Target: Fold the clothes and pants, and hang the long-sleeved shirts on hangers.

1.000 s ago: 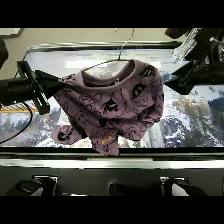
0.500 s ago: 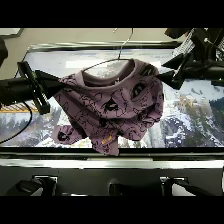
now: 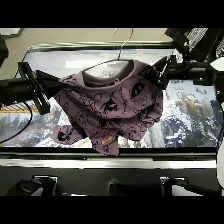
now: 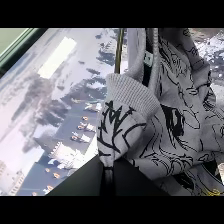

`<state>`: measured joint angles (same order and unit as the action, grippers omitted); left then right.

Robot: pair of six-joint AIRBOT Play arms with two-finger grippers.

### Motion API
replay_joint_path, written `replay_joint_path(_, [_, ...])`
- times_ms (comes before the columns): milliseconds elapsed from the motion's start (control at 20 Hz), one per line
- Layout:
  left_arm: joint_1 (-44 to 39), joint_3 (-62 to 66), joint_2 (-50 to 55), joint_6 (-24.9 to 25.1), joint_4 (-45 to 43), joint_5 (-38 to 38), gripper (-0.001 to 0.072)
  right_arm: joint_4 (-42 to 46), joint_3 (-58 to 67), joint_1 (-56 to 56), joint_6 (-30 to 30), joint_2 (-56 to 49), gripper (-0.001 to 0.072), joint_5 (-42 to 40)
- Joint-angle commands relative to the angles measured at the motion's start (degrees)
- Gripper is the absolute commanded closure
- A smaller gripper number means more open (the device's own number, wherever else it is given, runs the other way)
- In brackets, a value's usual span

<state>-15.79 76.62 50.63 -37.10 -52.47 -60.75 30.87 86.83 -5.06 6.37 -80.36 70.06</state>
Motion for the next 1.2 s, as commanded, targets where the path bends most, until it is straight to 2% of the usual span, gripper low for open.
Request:
replay_joint_path(0, [0.0, 0.0, 0.0, 0.0, 0.0, 0.2, 0.0688, -0.2, 0.0, 0.4, -1.3, 0.0, 0.0509, -0.1])
replay_joint_path(50, [0.0, 0.0, 0.0, 0.0, 0.0, 0.2, 0.0688, 0.2, 0.1, 0.4, -1.3, 0.5, 0.0633, 0.3])
replay_joint_path(100, [0.0, 0.0, 0.0, 0.0, 0.0, 0.2, 0.0688, 0.8, 0.1, 0.4, -1.2, 1.1, 0.0681, 0.5])
replay_joint_path(350, [0.0, 0.0, 0.0, 0.0, 0.0, 0.2, 0.0679, 9.5, 0.1, 0.4, 1.2, 6.2, 0.0685, 2.4])
replay_joint_path(400, [0.0, 0.0, 0.0, 0.0, 0.0, 0.3, 0.0638, 11.3, 0.1, 0.4, 2.7, 7.7, 0.0686, 3.7])
replay_joint_path(550, [0.0, 0.0, 0.0, -1.6, 0.0, 1.9, 0.0345, 16.5, 0.1, 0.4, 9.5, 12.6, 0.0690, 7.0])
replay_joint_path(600, [0.0, 0.0, 0.0, -2.9, 0.0, 3.1, 0.0303, 18.4, 0.1, 0.4, 11.5, 14.5, 0.0691, 8.2])
replay_joint_path(800, [0.0, 0.0, 0.0, -4.7, 0.0, 6.5, 0.0287, 27.1, 0.1, 0.4, 17.6, 21.7, 0.0691, 12.2])
replay_joint_path(850, [0.0, 0.0, 0.0, -6.9, 0.0, 7.6, 0.0187, 29.5, 0.1, 0.4, 19.9, 23.4, 0.0691, 12.7])
replay_joint_path(900, [0.0, 0.0, 0.1, -10.3, -0.4, 9.4, 0.0154, 31.8, 0.1, 0.4, 22.8, 24.9, 0.0691, 12.8])
replay_joint_path(1050, [0.0, 0.0, 0.6, -22.4, -4.2, 16.3, 0.0154, 38.3, 0.1, 0.4, 30.3, 29.1, 0.0691, 12.5])
replay_joint_path(1150, [0.0, 0.0, 1.1, -27.1, -4.7, 18.9, 0.0155, 42.5, 0.1, 0.4, 38.4, 31.7, 0.0691, 10.3])
